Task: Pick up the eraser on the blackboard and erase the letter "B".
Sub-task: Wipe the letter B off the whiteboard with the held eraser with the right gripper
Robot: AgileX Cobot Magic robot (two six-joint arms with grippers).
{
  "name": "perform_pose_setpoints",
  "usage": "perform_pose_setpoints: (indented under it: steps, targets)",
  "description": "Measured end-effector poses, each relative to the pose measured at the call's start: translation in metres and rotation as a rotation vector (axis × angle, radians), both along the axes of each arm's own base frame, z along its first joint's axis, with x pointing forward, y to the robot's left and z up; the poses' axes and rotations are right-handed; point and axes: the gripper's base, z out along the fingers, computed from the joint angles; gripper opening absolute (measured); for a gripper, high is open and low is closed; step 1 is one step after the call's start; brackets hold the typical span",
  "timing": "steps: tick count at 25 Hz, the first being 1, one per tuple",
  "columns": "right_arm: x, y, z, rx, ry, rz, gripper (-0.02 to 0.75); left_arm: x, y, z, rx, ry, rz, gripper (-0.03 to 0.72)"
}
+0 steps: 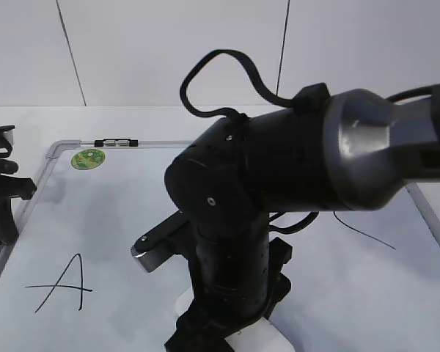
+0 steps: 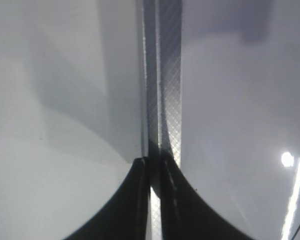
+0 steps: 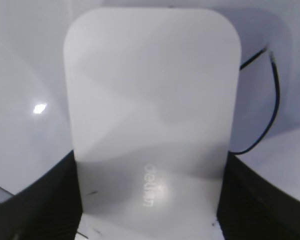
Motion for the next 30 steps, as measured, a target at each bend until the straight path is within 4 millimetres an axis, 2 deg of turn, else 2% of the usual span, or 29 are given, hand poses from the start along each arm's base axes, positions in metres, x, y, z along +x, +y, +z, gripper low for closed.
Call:
perform_pose_setpoints:
  steps: [12, 23, 30]
  targets:
    - [0.009, -0.007, -0.002, 0.008, 0.023, -0.059, 0.531, 0.0, 0.0, 0.0, 0.0, 0.002, 0.0, 0.018]
    - [0.054, -0.05, -0.001, 0.027, 0.032, -0.258, 0.531, 0.0, -0.001, 0.0, -0.012, 0.002, 0.009, 0.018]
    - [0.062, -0.061, -0.001, 0.012, 0.032, -0.287, 0.531, 0.0, -0.002, 0.0, -0.019, 0.004, 0.015, 0.019]
